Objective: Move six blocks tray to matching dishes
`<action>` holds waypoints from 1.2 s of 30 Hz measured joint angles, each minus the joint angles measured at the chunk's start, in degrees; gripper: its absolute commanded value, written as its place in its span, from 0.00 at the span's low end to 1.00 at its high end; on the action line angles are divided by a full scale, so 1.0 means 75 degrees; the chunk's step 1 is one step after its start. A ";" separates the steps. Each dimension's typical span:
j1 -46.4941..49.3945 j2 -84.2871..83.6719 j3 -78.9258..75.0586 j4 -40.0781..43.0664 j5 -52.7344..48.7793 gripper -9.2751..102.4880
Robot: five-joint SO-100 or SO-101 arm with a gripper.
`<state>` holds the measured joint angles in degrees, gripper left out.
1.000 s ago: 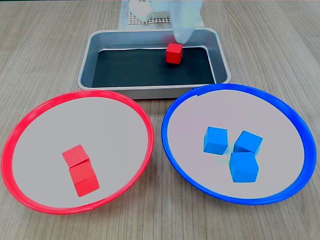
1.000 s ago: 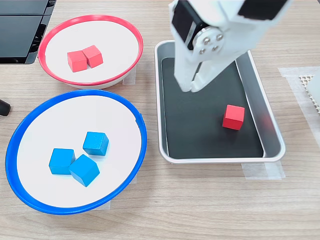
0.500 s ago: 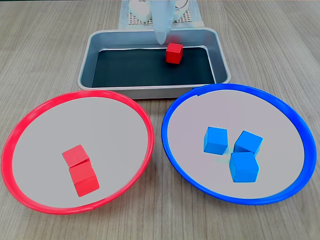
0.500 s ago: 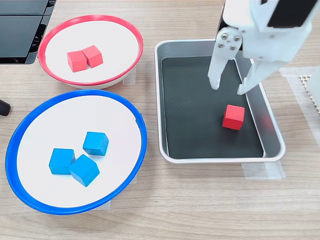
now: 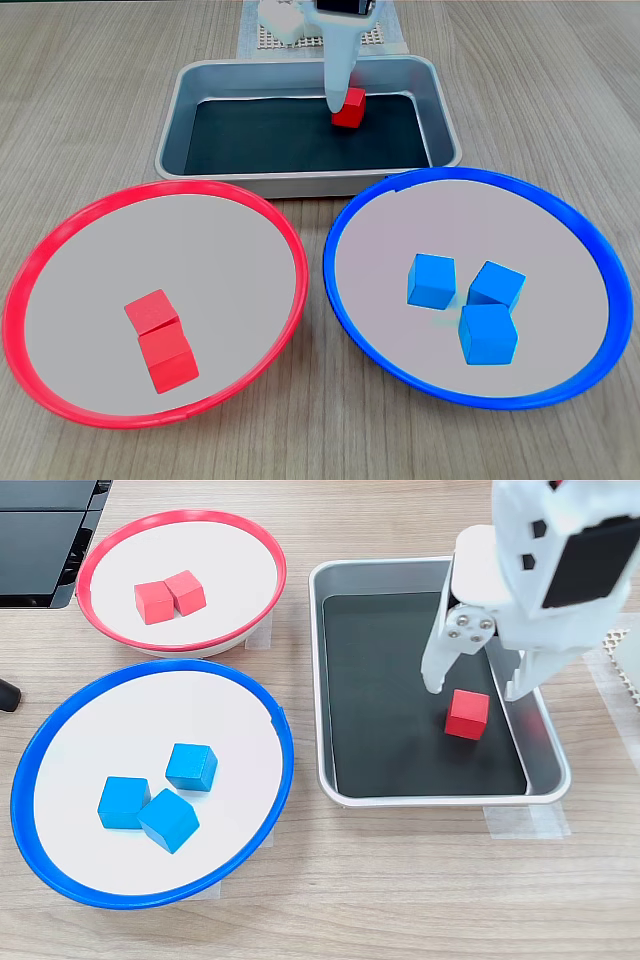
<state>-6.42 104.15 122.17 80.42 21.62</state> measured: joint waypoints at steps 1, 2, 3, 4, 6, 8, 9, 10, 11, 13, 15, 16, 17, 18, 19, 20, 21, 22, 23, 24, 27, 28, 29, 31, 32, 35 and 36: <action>-0.0152 -0.0129 0.0000 -0.0141 0.0012 0.26; -0.0141 -0.0199 0.0000 -0.0188 0.0012 0.25; -0.0094 -0.0293 0.0000 -0.0293 0.0012 0.24; -0.0059 -0.0410 0.0000 -0.0363 0.0012 0.21; -0.0070 -0.0516 0.0000 -0.0457 0.0012 0.16; -0.0070 -0.0633 0.0000 -0.0504 0.0012 0.11; -0.0070 -0.0656 -0.0012 -0.0516 0.0012 0.11; -0.0070 -0.0680 -0.0035 -0.0516 0.0012 0.10; -0.0070 -0.0691 -0.0035 -0.0516 -0.0035 0.09; -0.0059 -0.0703 -0.0059 -0.0504 -0.0152 0.08; 0.0023 -0.0703 -0.0188 -0.0434 -0.0422 0.08; 0.0164 -0.0691 -0.0305 -0.0258 -0.0480 0.08; 0.0293 -0.0645 -0.0457 -0.0059 -0.0551 0.08; 0.0410 -0.0574 -0.0715 0.0199 -0.0738 0.08; 0.0633 -0.0492 -0.1137 0.0504 -0.1066 0.08; 0.0773 -0.0445 -0.1371 0.0645 -0.1184 0.08; 0.1055 -0.0422 -0.1770 0.0820 -0.1383 0.08; 0.1336 -0.0422 -0.2262 0.0973 -0.1641 0.08; 0.1547 -0.0422 -0.2672 0.1008 -0.1875 0.08; 0.1746 -0.0469 -0.3117 0.1020 -0.2098 0.08; 0.2426 -0.0879 -0.4441 0.0762 -0.2801 0.08; 0.2719 -0.1090 -0.4828 0.0563 -0.2953 0.08; 0.2883 -0.1277 -0.5098 0.0316 -0.3105 0.08; 0.3105 -0.1699 -0.5402 -0.0387 -0.3352 0.08; 0.3223 -0.2098 -0.5555 -0.1125 -0.3527 0.08; 0.3363 -0.2848 -0.5660 -0.2355 -0.3715 0.09; 0.3340 -0.3070 -0.5660 -0.2789 -0.3832 0.09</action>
<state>18.63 81.12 79.72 59.50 -7.12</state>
